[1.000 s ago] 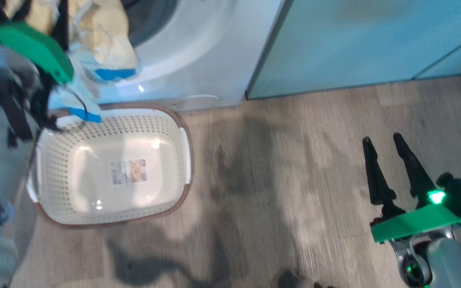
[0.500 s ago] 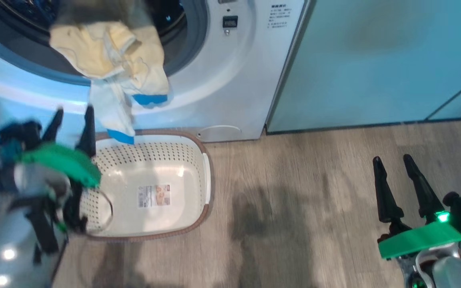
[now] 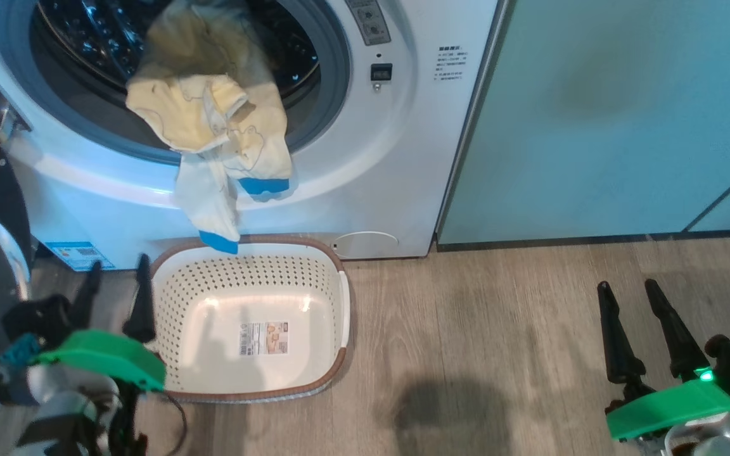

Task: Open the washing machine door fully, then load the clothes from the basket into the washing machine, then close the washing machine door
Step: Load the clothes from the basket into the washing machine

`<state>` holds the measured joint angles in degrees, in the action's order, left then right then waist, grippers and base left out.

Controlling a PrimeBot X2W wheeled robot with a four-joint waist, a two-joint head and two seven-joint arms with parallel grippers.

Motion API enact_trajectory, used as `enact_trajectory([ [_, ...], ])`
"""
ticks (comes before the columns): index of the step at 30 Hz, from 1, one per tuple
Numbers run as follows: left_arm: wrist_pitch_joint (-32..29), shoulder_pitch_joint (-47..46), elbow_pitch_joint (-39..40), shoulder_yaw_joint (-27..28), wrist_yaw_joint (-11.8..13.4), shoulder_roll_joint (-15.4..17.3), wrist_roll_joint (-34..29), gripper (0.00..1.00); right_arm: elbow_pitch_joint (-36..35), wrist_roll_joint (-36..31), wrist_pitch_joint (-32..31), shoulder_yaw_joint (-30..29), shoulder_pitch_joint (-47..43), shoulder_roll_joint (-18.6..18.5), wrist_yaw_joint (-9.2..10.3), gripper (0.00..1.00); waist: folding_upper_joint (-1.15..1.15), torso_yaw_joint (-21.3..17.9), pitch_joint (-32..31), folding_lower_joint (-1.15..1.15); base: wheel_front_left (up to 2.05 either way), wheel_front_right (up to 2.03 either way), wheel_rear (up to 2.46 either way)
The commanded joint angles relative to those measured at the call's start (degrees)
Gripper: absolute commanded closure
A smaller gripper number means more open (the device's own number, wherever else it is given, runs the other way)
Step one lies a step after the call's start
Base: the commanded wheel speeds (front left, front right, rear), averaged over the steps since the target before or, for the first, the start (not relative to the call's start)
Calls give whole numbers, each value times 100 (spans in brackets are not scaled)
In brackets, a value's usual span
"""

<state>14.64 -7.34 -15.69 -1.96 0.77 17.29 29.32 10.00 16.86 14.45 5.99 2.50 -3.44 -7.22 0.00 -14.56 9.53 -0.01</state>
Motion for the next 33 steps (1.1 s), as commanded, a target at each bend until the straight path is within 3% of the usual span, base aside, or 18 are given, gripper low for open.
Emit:
enact_trajectory([
  [1, 35, -66, 255, 281, 41, 82, -94, 0, -174, -27, 55, 93, 37, -112, -26, 0, 0, 37, -49, 1, 0, 0, 0],
  [13, 20, 170, 370, 331, 4, -22, -332, 0, -217, -14, 55, 120, 3, -134, -26, 0, 0, 88, -21, 1, 0, 0, 0],
  [20, -358, 34, 205, 174, -42, 19, -288, 0, -232, -5, 55, 127, 43, -124, -26, 0, 0, 82, 107, 1, 0, 0, 0],
  [33, -1546, -1585, -939, -130, -551, 189, 210, 0, -267, 16, 55, 280, 378, -60, -26, 0, 0, -59, 927, 1, 0, 0, 0],
])
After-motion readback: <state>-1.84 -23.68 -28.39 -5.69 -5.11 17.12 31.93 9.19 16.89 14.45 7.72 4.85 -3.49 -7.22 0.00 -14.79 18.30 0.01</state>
